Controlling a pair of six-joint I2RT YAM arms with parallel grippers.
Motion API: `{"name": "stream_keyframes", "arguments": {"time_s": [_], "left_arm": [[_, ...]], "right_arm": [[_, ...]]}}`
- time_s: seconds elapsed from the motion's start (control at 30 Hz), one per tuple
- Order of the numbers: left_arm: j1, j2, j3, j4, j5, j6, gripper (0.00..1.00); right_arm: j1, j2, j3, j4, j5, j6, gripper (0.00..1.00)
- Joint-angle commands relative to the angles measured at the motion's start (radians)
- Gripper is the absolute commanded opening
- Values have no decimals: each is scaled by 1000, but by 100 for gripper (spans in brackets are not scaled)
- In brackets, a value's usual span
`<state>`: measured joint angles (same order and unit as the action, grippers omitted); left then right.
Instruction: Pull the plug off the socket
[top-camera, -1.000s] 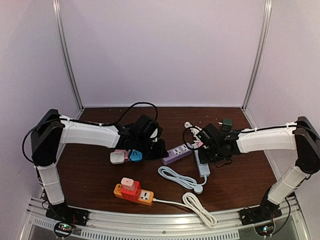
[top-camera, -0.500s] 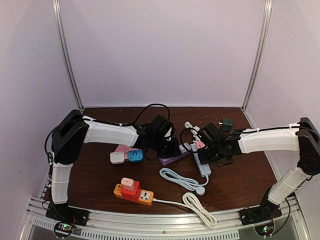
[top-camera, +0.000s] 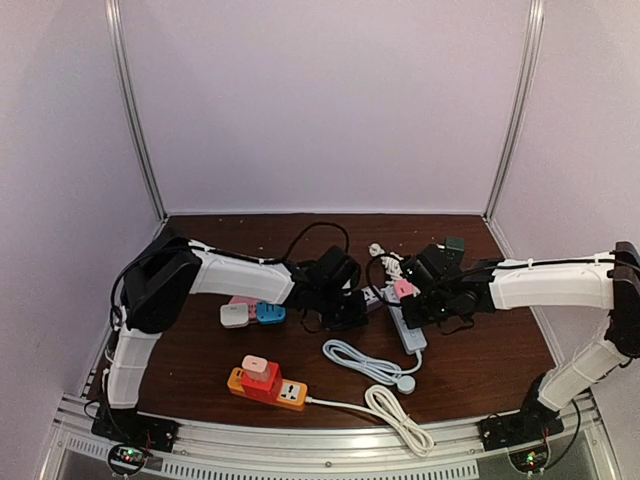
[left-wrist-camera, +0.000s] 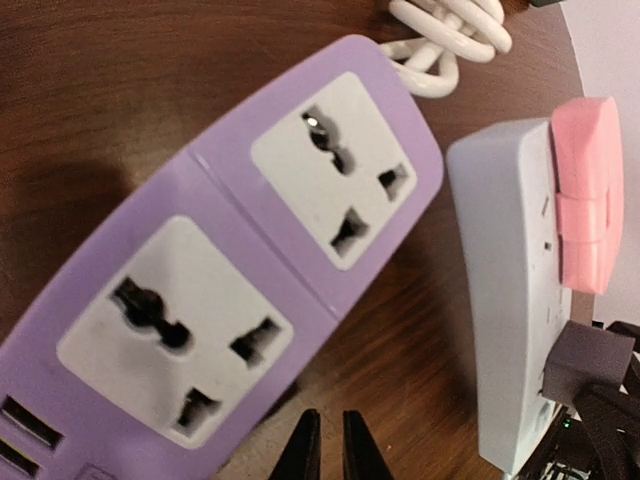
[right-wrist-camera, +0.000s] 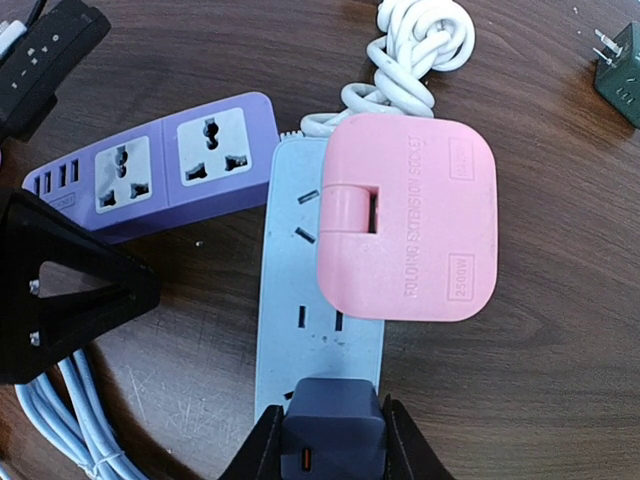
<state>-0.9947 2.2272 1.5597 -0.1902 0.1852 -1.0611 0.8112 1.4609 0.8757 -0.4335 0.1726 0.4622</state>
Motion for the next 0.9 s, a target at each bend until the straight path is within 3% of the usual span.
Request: {"name": "stream_keyframes", "arguments": {"time_s": [0.0,0.37,0.67,0.87], "left_arm": [[34,31,14,-12,-59,-13,9],[169,32,12,20,-59,44,10],[237,66,171,-29,21,136,10],[222,-39,20,45,84,106,10]], "right_arm": [[-3,-30,-12,27,-25,-17,16],[10,3,-3,75,-95,-52,16],[22,107,73,128,-143,-92,15],[21,167,118,137,-133,-73,14]]}}
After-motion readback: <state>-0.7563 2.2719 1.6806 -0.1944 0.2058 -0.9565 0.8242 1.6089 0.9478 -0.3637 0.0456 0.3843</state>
